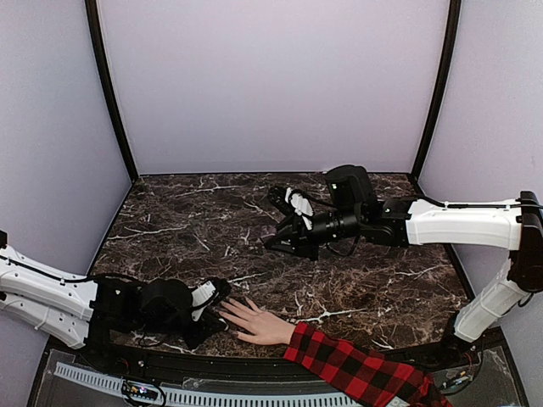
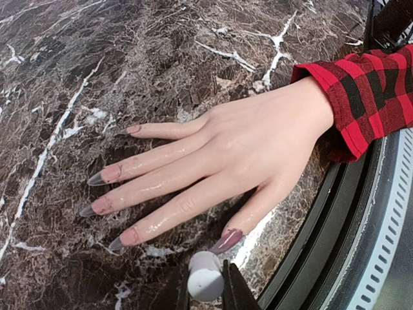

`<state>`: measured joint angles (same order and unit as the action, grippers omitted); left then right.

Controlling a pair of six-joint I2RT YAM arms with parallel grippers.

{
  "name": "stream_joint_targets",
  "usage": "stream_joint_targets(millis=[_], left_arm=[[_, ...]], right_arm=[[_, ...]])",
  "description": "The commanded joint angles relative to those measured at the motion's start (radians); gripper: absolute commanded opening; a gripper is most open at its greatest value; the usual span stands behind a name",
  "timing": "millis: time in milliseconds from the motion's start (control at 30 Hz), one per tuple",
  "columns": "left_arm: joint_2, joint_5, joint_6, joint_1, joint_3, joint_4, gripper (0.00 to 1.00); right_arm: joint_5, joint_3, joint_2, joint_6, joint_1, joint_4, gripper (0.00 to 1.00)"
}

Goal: Paint the nails
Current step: Paint the nail with the hand.

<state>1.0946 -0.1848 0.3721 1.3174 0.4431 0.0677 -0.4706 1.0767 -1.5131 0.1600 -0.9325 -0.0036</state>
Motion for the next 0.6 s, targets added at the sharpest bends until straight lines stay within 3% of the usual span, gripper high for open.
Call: stream_joint_targets(millis=[0,367,567], left_arm=[[-0.044,-0.052,0.028,-0.004,0.011,0.035,0.00],[-0.120,0.002,-0.002,-0.009,-0.015,0.007,0.00],[-0.045,0.102,-0.028,-0.008,-0.001,-0.051,0.00]], right_arm=[[-0.003,0.003,-0.003,0.003,0.008,0.031,0.00],[-0.005,0.004,-0.007,0.003,0.008,0.031,0.00],[-0.005,0.005,-0.007,0.004,0.008,0.029,0.00]])
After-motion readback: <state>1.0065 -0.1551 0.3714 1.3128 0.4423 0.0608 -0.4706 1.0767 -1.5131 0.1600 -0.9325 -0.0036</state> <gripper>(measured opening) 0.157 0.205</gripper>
